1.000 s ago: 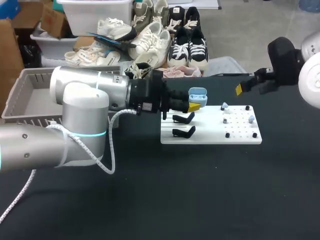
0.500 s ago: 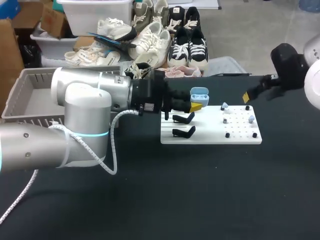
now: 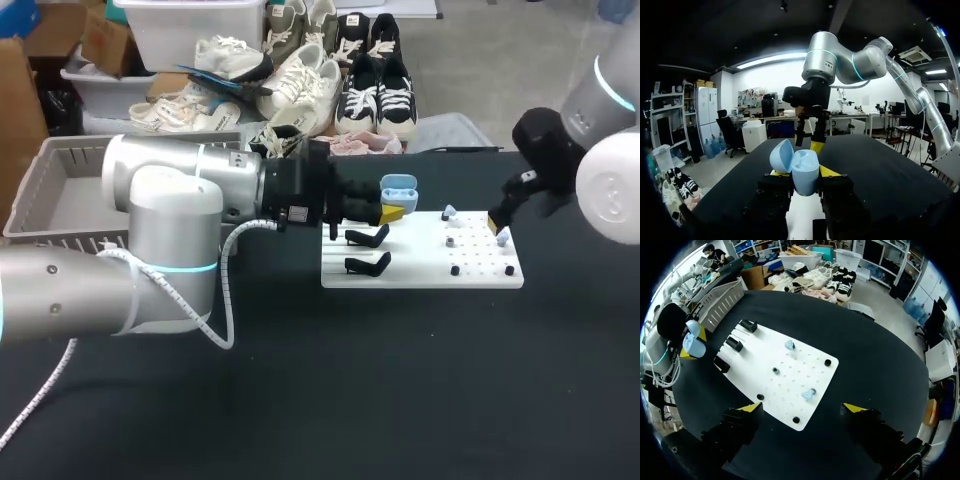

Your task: Pick up each earbud case from the left stands, insert the matching earbuds, close the lid, and place the case in the box.

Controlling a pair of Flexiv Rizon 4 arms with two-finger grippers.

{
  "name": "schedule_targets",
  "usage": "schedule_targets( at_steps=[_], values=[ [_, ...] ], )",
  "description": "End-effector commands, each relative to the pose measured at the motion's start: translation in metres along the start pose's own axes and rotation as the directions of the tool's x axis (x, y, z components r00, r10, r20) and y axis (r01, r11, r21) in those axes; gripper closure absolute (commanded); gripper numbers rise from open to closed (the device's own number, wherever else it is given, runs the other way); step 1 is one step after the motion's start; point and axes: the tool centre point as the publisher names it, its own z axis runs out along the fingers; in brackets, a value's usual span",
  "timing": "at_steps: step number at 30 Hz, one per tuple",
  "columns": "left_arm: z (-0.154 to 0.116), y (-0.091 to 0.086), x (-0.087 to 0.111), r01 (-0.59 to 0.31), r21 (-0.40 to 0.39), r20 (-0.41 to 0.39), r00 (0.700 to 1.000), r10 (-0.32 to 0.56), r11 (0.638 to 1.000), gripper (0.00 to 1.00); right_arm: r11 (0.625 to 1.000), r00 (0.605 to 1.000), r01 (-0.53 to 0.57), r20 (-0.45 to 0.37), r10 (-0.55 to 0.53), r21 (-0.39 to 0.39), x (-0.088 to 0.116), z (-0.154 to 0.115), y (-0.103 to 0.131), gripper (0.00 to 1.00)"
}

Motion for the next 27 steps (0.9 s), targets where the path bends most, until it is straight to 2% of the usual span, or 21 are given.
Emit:
schedule_targets(
  at_steps=[1, 9, 17, 19, 22, 25, 27],
  values=[
    [0.000, -0.002, 0.001, -0.001, -0.006, 0.002, 1.000, 0.001, 1.000, 1.00, 0.998, 1.000, -0.013, -0.021, 0.014, 0.062, -0.003, 0.013, 0.000, 0.00],
    [0.000, -0.002, 0.001, -0.001, -0.006, 0.002, 1.000, 0.001, 1.000, 1.00, 0.990, 0.997, -0.011, -0.075, 0.022, 0.140, -0.001, 0.024, -0.004, 0.00],
    [0.000, -0.002, 0.001, -0.001, -0.006, 0.002, 1.000, 0.001, 1.000, 1.00, 0.987, 0.995, 0.001, -0.100, 0.015, 0.162, -0.003, 0.031, -0.004, 0.00],
    [0.000, -0.002, 0.001, -0.001, -0.006, 0.002, 1.000, 0.001, 1.000, 1.00, 0.986, 0.994, 0.002, -0.106, 0.015, 0.165, -0.003, 0.033, -0.003, 0.22],
    [0.000, -0.002, 0.001, -0.001, -0.006, 0.002, 1.000, 0.001, 1.000, 1.00, 0.985, 0.992, 0.004, -0.124, 0.018, 0.175, -0.003, 0.037, -0.002, 0.25],
    [0.000, -0.002, 0.001, -0.001, -0.006, 0.002, 1.000, 0.001, 1.000, 1.00, 0.983, 0.990, 0.005, -0.137, 0.020, 0.182, -0.003, 0.038, -0.001, 0.36],
    [0.000, -0.002, 0.001, -0.001, -0.006, 0.002, 1.000, 0.001, 1.000, 1.00, 0.982, 0.988, 0.008, -0.150, 0.021, 0.189, -0.004, 0.039, -0.001, 0.36]
  ],
)
